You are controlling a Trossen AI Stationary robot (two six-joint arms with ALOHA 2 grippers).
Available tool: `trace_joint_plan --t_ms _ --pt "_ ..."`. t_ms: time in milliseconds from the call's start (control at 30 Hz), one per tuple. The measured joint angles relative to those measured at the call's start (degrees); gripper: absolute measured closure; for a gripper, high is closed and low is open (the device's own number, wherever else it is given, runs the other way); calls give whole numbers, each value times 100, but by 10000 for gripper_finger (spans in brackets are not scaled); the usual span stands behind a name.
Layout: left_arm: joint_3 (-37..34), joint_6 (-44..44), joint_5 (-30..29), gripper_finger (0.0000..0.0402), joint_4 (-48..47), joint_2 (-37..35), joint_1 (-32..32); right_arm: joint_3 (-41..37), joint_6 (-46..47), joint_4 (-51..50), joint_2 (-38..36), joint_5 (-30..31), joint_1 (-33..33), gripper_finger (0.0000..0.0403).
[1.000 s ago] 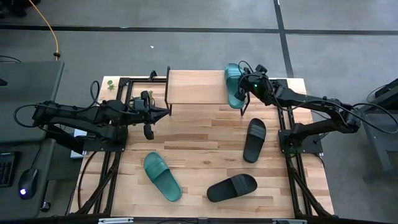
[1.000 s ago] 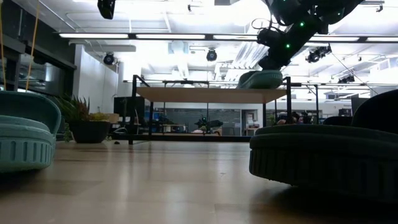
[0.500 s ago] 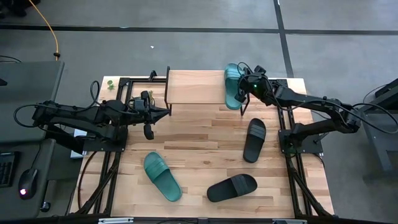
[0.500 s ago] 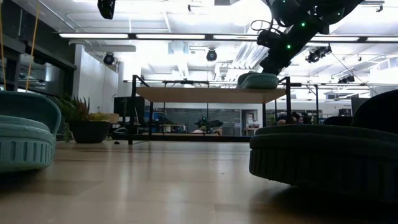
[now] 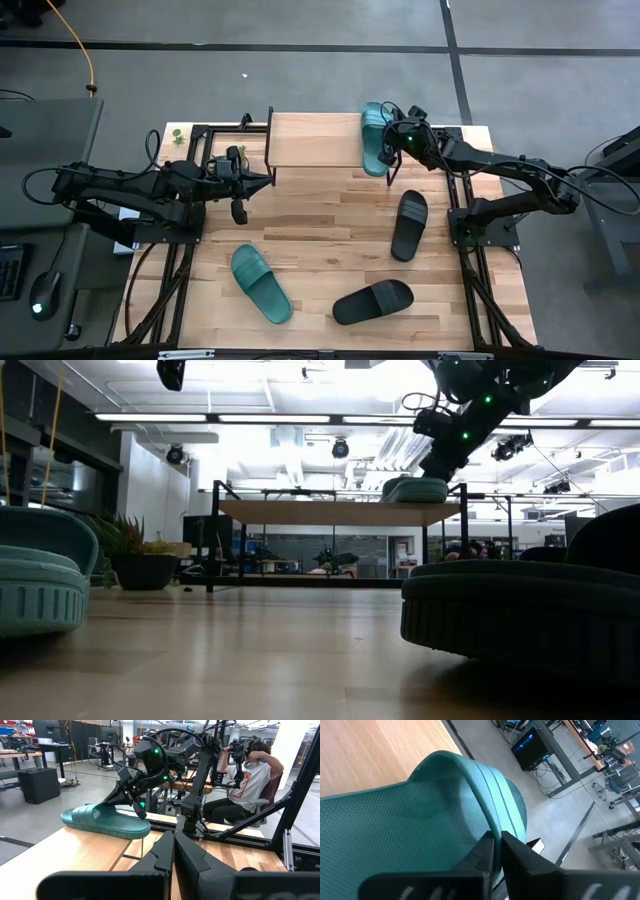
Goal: Pick and place slides into the shelf
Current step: Put the top green slide on the shelf, then put the green slide on the shelf
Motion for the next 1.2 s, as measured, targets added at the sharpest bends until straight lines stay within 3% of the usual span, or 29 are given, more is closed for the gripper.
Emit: trace_joint_plan --t_ms 267,433,967,1200 --pt "0 0 1 399 0 -1 -2 1 7 -47 2 180 0 297" --pt "0 0 1 399 0 -1 0 1 128 -52 -6 184 0 268" --pt "0 0 0 399 -2 -1 0 -1 182 -181 -876 192 654 263" --pt "0 8 1 399 -167 -1 -1 -1 784 -182 -1308 -23 1129 263"
